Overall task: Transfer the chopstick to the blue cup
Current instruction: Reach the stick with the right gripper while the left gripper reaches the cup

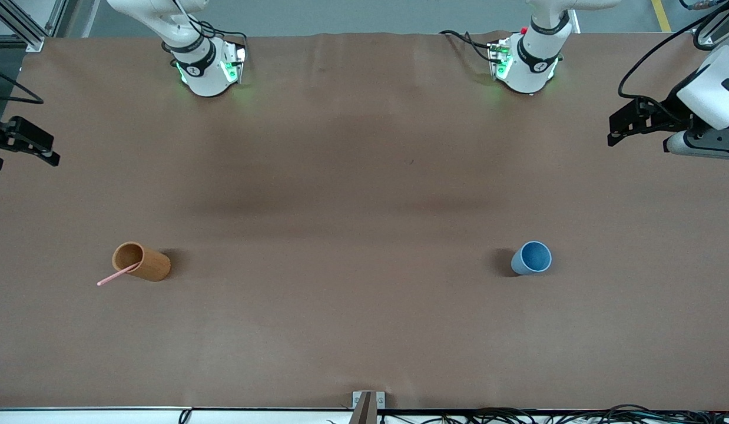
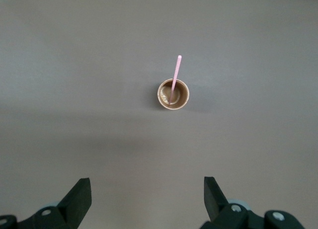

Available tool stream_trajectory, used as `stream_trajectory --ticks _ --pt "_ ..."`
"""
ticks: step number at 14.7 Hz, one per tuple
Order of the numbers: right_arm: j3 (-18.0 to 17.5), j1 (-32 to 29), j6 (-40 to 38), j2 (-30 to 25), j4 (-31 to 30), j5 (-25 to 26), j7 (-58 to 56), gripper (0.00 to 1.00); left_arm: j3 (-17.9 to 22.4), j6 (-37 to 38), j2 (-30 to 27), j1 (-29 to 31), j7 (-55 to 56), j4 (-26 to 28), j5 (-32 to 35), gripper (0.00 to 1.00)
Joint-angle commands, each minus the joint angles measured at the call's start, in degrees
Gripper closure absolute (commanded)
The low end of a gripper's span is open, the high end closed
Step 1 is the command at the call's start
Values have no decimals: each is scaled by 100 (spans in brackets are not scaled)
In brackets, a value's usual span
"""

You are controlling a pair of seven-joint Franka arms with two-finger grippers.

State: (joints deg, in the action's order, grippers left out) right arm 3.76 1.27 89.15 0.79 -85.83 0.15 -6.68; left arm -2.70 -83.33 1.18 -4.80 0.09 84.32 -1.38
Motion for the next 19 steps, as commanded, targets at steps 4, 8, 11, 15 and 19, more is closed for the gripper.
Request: stream_trajectory --ticks 4,8,11,15,19 --pt "-8 -40 -188 -35 -13 20 211 0 6 133 110 -30 -26 -188 -37 0" --pt "46 4 -170 -35 -13 20 219 0 6 46 206 -22 35 -170 -28 0" --pt "168 13 -153 0 -13 -6 193 0 129 -542 539 128 35 101 -37 0" --pt "169 13 -109 36 -4 -67 167 0 270 -1587 1356 137 17 593 -72 0" --pt "195 66 49 202 22 11 167 0 261 -2958 2033 128 122 1174 -195 0"
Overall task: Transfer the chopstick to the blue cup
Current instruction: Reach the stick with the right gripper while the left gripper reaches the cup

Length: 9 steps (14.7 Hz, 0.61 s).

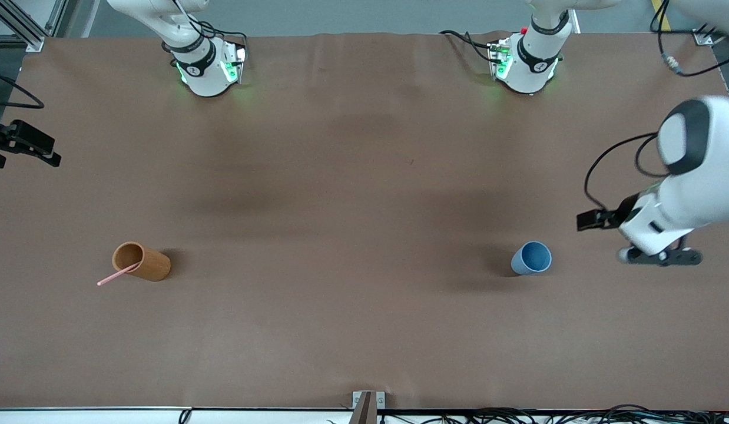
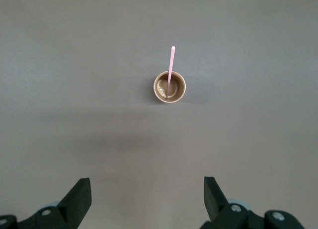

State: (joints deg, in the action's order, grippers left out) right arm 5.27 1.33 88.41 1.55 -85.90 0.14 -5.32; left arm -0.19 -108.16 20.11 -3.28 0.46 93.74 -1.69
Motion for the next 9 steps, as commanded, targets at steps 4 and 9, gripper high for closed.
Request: stream_trajectory --ticks 4,9 --pt "149 52 632 493 20 12 75 0 -42 -1487 713 -103 323 548 -341 0" --pt "308 69 1545 1442 3 -76 84 11 -42 -1928 1047 -129 287 646 -340 33"
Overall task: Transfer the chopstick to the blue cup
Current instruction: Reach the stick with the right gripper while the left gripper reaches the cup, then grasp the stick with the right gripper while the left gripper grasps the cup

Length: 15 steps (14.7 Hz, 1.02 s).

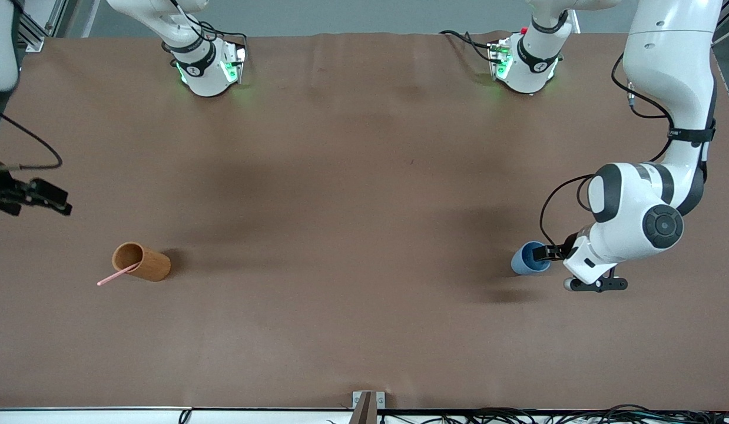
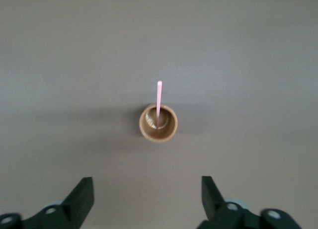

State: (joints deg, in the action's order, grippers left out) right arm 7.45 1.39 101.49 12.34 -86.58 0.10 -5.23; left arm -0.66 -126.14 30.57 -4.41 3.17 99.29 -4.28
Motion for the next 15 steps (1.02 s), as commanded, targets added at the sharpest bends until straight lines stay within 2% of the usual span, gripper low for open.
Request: stream_trajectory --ticks 1,2,3,4,7,9,11,12,15 --pt "99 54 387 548 62 -72 75 15 -5 -182 28 -34 43 91 -82 54" --pt "90 54 563 741 71 -72 75 17 -13 -296 28 -60 60 169 -56 75" --pt "99 54 747 926 62 -81 93 21 -22 -445 -7 -139 69 318 -21 88" --pt "90 54 854 1076 62 -90 93 24 -31 -568 -16 -131 61 432 -12 98" --pt "90 45 1118 1393 71 -98 102 36 -31 -631 -16 -139 -27 460 -12 100" --pt "90 45 1276 1542 71 -151 102 53 -31 -570 -42 -183 51 390 6 100" --pt "90 19 1347 1727 88 -352 93 63 -48 -291 -269 -192 217 259 111 100" --pt "90 10 1356 1789 88 -397 93 64 -127 77 -332 -227 497 14 155 100" --pt "90 -16 1591 1886 106 -397 84 70 -819 818 -297 -280 2102 -681 339 100"
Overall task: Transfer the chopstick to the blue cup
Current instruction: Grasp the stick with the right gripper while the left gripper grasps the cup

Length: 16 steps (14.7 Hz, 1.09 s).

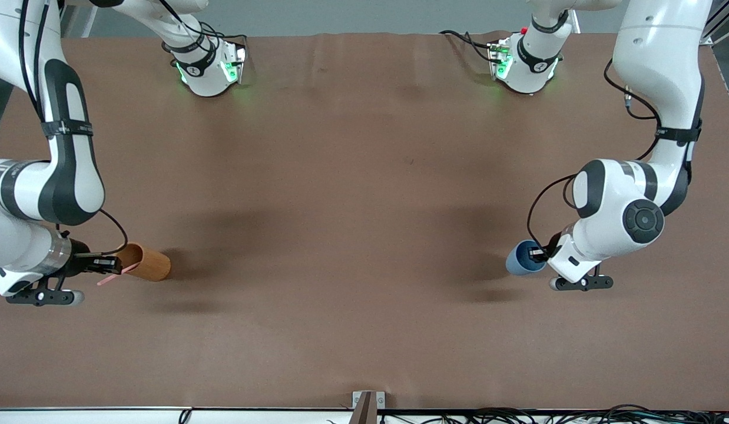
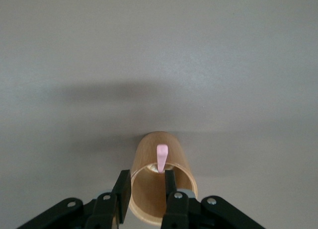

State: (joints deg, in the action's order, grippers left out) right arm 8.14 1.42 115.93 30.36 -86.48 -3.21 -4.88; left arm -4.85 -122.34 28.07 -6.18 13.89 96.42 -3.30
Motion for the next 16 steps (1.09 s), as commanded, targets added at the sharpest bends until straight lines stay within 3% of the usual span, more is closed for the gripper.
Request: stream_trajectory --ticks 1,5,9,12,16 --pt "21 -27 263 93 87 -65 14 70 -768 439 5 -120 1715 -492 390 100" --pt "38 -28 281 93 131 -30 -31 70 -1842 439 540 -268 3766 -913 1015 100" --pt "109 -10 272 84 201 -21 -31 75 -1897 369 1130 -1024 4990 -1502 1183 100" --pt "100 -10 273 84 201 -30 -31 89 -1880 19 1437 -1420 5412 -1565 1200 100" --pt "109 8 194 -186 236 13 -39 95 -1853 -175 1631 -1693 5738 -1565 1429 100"
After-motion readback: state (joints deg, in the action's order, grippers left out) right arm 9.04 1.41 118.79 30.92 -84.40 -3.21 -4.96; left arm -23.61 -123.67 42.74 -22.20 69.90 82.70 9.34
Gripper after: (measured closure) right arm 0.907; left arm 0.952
